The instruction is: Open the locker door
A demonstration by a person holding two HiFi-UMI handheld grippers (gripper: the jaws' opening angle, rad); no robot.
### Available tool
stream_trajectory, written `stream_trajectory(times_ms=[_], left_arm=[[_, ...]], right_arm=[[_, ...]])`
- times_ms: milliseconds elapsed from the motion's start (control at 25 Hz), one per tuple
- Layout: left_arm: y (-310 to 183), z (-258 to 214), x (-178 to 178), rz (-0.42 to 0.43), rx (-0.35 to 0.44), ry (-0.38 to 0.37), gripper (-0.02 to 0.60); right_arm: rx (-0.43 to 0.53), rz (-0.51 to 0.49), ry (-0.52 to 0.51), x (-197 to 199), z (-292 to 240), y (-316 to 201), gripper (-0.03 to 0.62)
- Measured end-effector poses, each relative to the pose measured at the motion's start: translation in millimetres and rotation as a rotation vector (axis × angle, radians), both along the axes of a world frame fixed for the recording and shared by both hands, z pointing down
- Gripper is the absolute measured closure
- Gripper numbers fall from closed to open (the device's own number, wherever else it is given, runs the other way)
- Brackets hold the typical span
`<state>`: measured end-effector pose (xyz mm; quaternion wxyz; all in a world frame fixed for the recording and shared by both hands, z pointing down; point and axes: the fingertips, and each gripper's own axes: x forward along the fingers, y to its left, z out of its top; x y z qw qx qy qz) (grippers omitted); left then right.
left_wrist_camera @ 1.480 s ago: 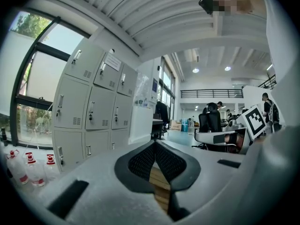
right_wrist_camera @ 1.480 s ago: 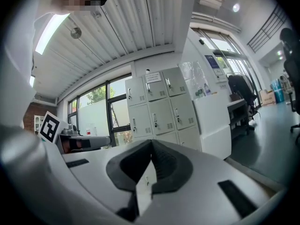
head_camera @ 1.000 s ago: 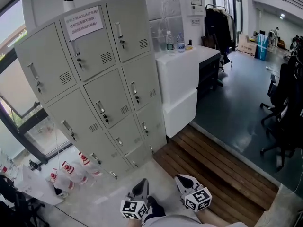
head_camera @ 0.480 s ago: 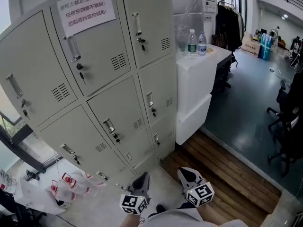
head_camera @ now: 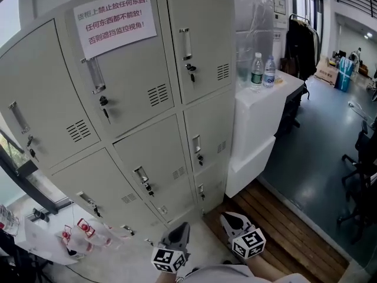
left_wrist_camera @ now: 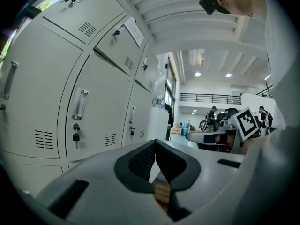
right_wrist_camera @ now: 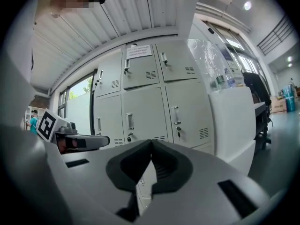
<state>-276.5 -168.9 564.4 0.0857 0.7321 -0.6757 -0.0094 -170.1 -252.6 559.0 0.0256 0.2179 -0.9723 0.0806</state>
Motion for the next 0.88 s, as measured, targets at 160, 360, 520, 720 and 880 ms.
stream_trajectory(times_ms=[160,360,520,720,880], left_arm=[[-15.6,-1.1,-11.5,-0.058,-0.009,0.006,0.574],[-26.4,-5.4,-14.0,-0.082,-0.001,-0.006,0.574],[-27.8,-5.3,-15.3,-0.097,-0.006,-0.01,0.574],[-26.4,-5.0,-14.5,-0.107,-0.01,-0.008,0.574],[-22.2,-2.1,-14.2,-0.111,-0.017,-0.007,0.574]], right_arm=[[0.008,-0.012,-0.008,-4.0,-5.5,-19.5,0.582],[0.026,-0.046,-0.016,-4.4,-8.6,-32.1,0.574],[-0.015,-0.096,-0.033,-10.5,-12.3,-40.2,0.413],[0.021,-0.142,-0.056,-21.4,-49.3,-65.4,0.411],[0.048,-0.189,-0.101,-33.4,-95.2,-91.3,0.411]])
